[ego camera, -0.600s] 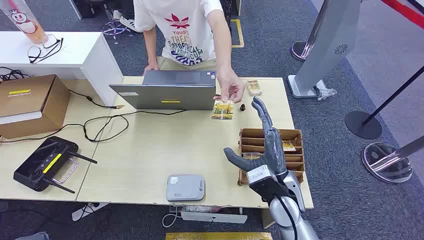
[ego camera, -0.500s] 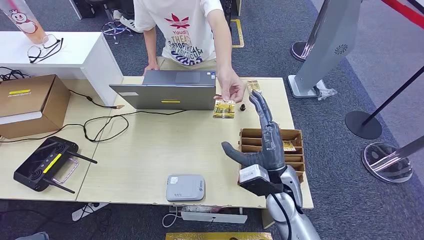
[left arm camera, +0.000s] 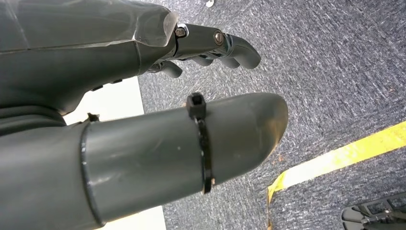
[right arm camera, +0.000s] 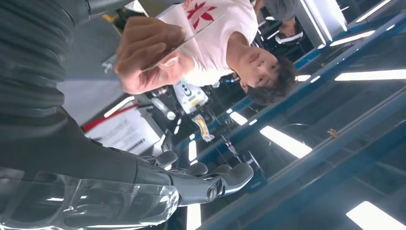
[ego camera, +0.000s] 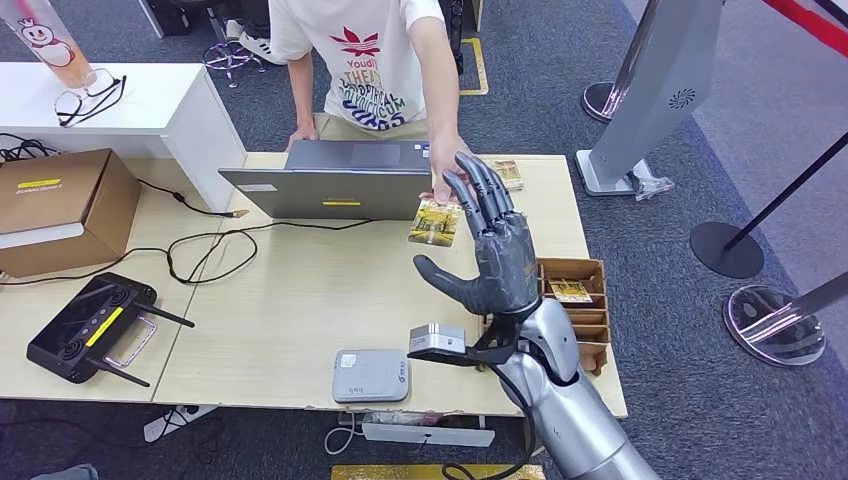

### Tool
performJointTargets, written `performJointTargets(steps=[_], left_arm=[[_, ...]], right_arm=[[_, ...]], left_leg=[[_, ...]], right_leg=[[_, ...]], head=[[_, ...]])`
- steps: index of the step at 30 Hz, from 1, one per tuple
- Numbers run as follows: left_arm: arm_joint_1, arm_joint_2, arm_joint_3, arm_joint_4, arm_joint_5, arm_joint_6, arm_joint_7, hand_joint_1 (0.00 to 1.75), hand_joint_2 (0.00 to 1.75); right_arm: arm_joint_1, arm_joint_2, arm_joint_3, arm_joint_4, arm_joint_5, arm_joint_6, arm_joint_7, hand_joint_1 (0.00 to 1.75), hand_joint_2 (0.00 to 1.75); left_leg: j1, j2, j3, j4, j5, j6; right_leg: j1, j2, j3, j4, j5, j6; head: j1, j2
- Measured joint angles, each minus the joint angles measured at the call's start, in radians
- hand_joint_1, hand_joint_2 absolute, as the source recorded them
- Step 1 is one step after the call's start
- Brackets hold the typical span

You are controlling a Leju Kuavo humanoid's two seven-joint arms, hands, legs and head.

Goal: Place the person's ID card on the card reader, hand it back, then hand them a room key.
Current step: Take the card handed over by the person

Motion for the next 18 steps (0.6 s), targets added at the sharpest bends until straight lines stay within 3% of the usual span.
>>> performJointTargets(steps=[6,9,12,16,18], left_arm=[[0.000,0.008,0.001,0.000,0.013,-0.007,-0.005,0.00,0.00],[0.000,0.011,0.001,0.000,0.016,-0.007,-0.014,0.00,0.00],[0.000,0.013,0.001,0.000,0.014,-0.008,-0.018,0.00,0.00],[0.000,0.014,0.001,0.000,0.011,-0.009,-0.018,0.00,0.00],[0.000,0.015,0.001,0.000,0.009,-0.009,-0.018,0.00,0.00]], right_arm=[[-0.063,-0.001,0.039,0.078,0.020,-0.021,0.009,0.01,1.75],[-0.086,-0.001,0.052,0.107,0.013,-0.028,0.008,0.16,1.75],[-0.097,-0.001,0.059,0.125,0.002,-0.038,0.007,0.58,1.75],[-0.102,-0.001,0.066,0.138,-0.001,-0.045,0.006,1.28,1.75],[-0.103,-0.001,0.068,0.143,-0.001,-0.049,0.004,1.37,1.75]], left_leg=[[0.000,0.000,0.000,0.000,0.000,0.000],[0.000,0.000,0.000,0.000,0.000,0.000],[0.000,0.000,0.000,0.000,0.000,0.000],[0.000,0.000,0.000,0.000,0.000,0.000],[0.000,0.000,0.000,0.000,0.000,0.000]], right_leg=[[0.000,0.000,0.000,0.000,0.000,0.000],[0.000,0.000,0.000,0.000,0.000,0.000],[0.000,0.000,0.000,0.000,0.000,0.000],[0.000,0.000,0.000,0.000,0.000,0.000],[0.000,0.000,0.000,0.000,0.000,0.000]], head=[[0.000,0.000],[0.000,0.000],[0.000,0.000],[0.000,0.000],[0.000,0.000]])
